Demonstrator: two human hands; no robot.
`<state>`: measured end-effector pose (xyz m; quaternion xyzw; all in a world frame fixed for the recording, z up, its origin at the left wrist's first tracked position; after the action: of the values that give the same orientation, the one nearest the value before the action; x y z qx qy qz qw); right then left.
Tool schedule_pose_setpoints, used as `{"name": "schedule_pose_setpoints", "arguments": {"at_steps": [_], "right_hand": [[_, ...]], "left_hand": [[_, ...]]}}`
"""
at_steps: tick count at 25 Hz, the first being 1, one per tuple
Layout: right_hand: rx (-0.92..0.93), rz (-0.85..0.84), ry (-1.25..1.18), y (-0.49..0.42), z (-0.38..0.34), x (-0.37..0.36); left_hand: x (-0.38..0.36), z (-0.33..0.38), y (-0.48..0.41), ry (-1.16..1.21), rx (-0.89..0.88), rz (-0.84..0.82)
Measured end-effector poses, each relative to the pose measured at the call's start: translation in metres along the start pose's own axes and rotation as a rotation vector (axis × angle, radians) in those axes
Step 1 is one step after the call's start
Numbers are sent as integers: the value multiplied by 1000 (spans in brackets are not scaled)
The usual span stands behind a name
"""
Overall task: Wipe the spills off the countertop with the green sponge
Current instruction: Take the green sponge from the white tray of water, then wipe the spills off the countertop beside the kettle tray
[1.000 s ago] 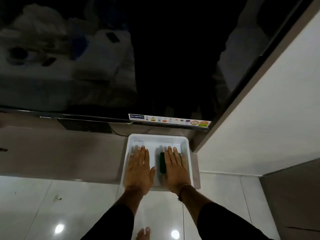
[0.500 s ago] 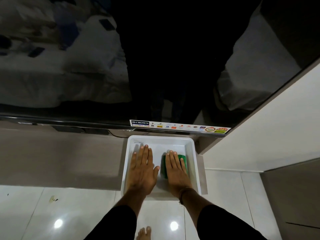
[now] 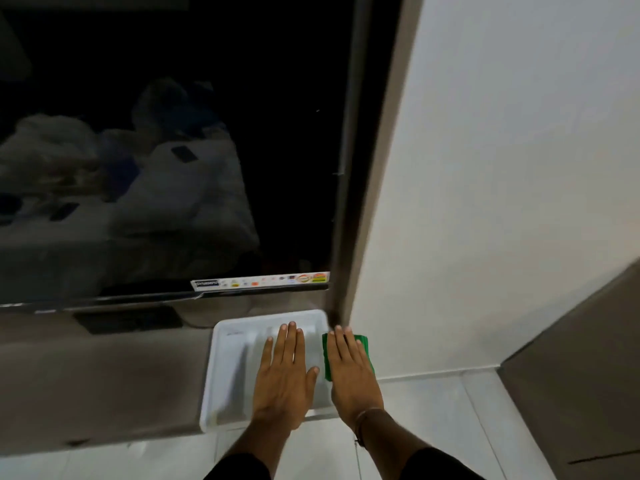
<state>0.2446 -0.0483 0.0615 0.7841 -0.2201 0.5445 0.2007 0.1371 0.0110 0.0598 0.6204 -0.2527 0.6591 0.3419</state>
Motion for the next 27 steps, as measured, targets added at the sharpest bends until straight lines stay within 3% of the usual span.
{"name": "schedule_pose_setpoints", "arguments": {"at_steps": [5, 12, 27], "right_hand": [[-141, 93, 29, 46, 144, 67], [-411, 262, 66, 124, 366, 168], [-1135, 460, 126, 259, 761, 310]], "left_hand": [[20, 154, -14, 28, -186, 59], [15, 400, -48, -17, -487, -43], [-21, 870, -151, 49, -1231, -21]]}}
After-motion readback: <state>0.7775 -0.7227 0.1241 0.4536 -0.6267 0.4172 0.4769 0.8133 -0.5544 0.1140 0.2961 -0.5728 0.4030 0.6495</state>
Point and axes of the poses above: each hand's wrist, its own y-axis away from the middle knuckle, its own x-axis out of the back of the hand, z = x × y, the point moved 9 cm from there along -y, towards the middle knuckle, and after that the axes turned 12 degrees about -x, right-handed, at the moved point
